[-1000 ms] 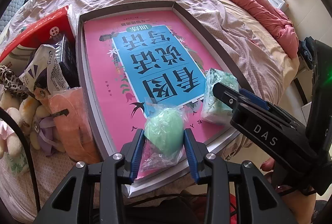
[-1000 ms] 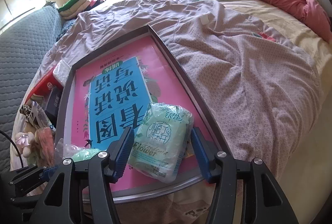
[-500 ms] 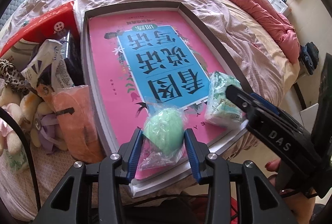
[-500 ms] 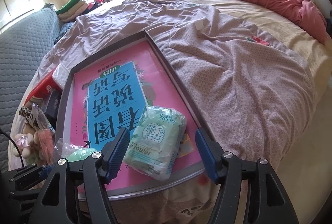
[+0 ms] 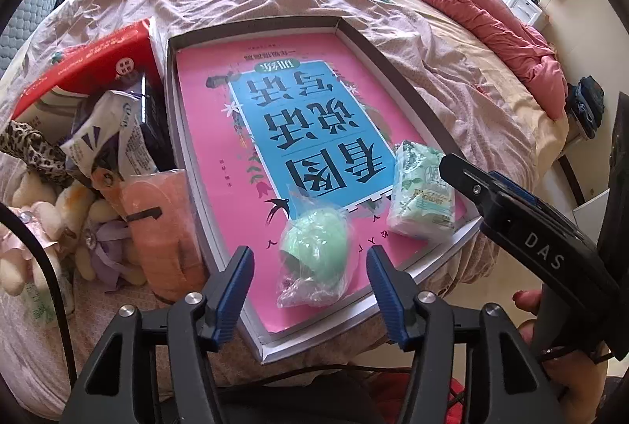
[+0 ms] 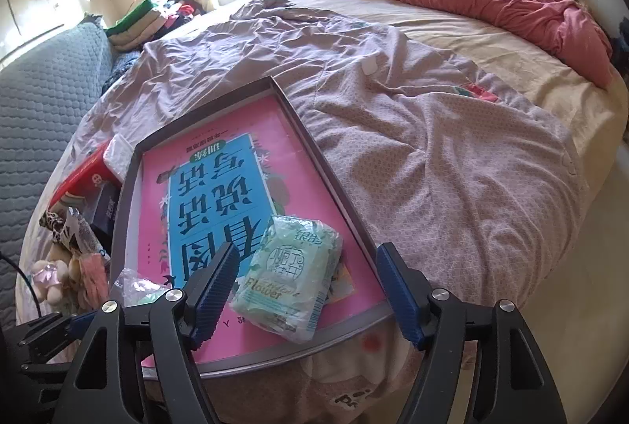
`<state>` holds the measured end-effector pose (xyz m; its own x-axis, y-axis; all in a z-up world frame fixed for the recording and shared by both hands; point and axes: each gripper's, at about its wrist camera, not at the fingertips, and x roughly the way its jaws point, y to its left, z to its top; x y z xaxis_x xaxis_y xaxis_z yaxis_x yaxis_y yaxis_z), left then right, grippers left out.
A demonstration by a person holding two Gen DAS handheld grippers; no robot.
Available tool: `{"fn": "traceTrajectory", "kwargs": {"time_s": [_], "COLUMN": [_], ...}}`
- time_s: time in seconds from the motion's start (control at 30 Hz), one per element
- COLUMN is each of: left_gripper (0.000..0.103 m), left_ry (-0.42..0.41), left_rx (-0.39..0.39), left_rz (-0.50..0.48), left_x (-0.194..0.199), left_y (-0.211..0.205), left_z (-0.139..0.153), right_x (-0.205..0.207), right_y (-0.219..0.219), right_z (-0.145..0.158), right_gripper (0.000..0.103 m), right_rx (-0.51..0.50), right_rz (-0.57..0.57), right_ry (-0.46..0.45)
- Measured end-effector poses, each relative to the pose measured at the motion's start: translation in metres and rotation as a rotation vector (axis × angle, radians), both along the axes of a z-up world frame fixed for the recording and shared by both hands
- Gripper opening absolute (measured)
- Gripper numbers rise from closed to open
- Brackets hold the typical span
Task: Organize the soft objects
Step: 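Lower the tissue pack onto the tray and open the right tool while the left releases the ball, then withdraw both open tools from the tray back toward the pile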
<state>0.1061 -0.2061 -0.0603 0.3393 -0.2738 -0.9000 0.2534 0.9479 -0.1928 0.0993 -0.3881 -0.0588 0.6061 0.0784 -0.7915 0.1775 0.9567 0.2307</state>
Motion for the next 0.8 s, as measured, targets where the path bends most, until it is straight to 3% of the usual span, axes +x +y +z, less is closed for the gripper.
{"fn": "traceTrajectory", "kwargs": {"time_s": [0.2,0.53,0.8], "left_gripper": [0.071,0.077,0.079], "left_ry": [-0.048,-0.125,-0.144], "left_rx": [0.002,0.028,-0.013], "left_rz": [0.005,0.044,0.083], "left_x": [-0.008,-0.024,-0.036], "left_y": [0.004,0.021,0.040], "left_z": [0.018,0.044,0.056], "right_x": [-0.001,-0.006,-0.017], "right_y": [0.001,0.008,0.014], "right_z": [0.003,0.022,0.051], "right_gripper": [0.074,0.077,0.077], "right_rx": [-0.015,-0.038,-0.039], "right_rz": [0.002,0.007,-0.014], "right_ry": [0.003,-0.038,-0.141]}}
